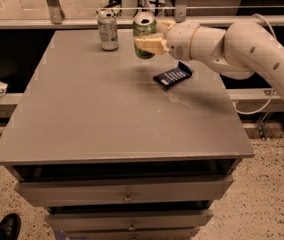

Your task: Move green can near 7up can

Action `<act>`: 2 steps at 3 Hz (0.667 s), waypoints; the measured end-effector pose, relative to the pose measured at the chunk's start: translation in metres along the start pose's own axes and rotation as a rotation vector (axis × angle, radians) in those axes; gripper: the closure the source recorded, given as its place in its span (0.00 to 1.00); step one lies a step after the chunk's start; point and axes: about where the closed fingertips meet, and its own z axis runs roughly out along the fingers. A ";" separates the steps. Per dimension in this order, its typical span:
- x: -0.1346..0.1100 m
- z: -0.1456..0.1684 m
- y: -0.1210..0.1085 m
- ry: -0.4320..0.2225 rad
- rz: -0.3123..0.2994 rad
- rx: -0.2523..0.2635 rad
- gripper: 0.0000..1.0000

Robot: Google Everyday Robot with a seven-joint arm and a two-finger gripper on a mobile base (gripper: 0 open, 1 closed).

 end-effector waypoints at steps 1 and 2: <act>0.003 0.034 -0.036 0.038 0.010 -0.017 1.00; 0.016 0.068 -0.060 0.063 0.062 -0.047 1.00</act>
Offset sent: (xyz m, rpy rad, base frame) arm 0.1406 0.0306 -0.0217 0.0105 0.1726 0.0531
